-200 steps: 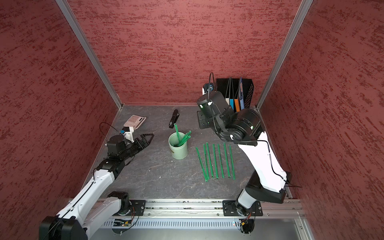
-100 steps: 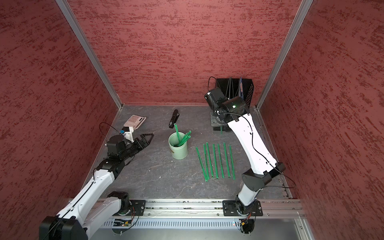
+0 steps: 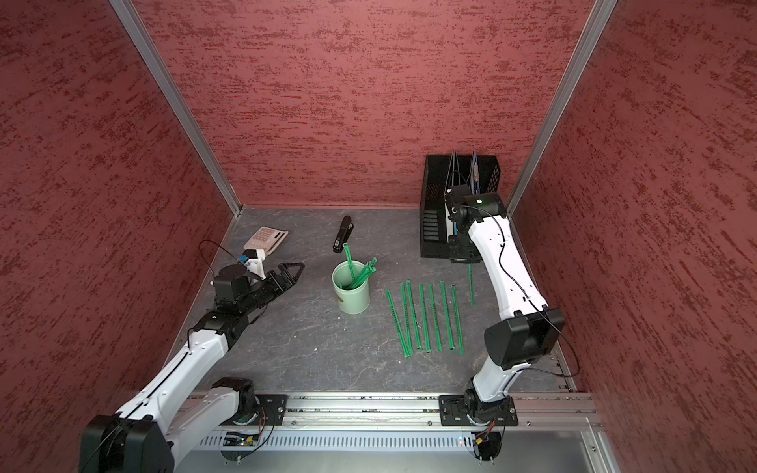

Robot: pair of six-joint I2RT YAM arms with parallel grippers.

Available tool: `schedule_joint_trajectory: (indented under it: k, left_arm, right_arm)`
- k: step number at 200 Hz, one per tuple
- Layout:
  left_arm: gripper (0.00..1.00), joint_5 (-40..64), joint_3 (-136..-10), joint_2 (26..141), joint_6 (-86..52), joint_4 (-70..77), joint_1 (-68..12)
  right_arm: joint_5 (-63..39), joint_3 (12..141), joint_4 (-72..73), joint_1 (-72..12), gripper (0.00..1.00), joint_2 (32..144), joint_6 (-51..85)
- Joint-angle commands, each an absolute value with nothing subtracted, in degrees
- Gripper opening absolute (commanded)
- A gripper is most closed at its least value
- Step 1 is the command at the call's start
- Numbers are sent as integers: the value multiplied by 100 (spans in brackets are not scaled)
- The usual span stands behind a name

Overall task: Take the straws out of the storage container
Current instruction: Place the straw at the center of the board.

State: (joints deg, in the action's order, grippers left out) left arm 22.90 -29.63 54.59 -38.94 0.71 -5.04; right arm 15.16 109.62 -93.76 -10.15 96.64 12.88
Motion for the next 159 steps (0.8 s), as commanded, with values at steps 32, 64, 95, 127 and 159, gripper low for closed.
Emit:
schedule_joint_trajectory:
  k: [32, 64, 95, 127, 159]
  left_arm:
    - [100, 2320, -2936, 5472, -3791, 176, -510]
    - [100, 2284, -2908, 5462, -3760, 162, -510]
    - [100, 2351, -2909, 5606, -3779, 272, -510]
    - [100, 2345, -2878, 5643, -3788, 323, -510]
    - [100, 2329, -2831, 5651, -3797, 341, -516]
  right_arm:
    - [1397, 10592, -9788, -849, 0, 9936, 1117]
    - [1301, 10486, -9759, -665, 1, 9885, 1091]
    - [1283, 10169, -9653, -581, 2, 9870, 1090]
    - [1356, 10096, -9624, -521, 3, 10035, 1099]
    - [1435, 10195, -9625, -489, 3, 10312, 1100]
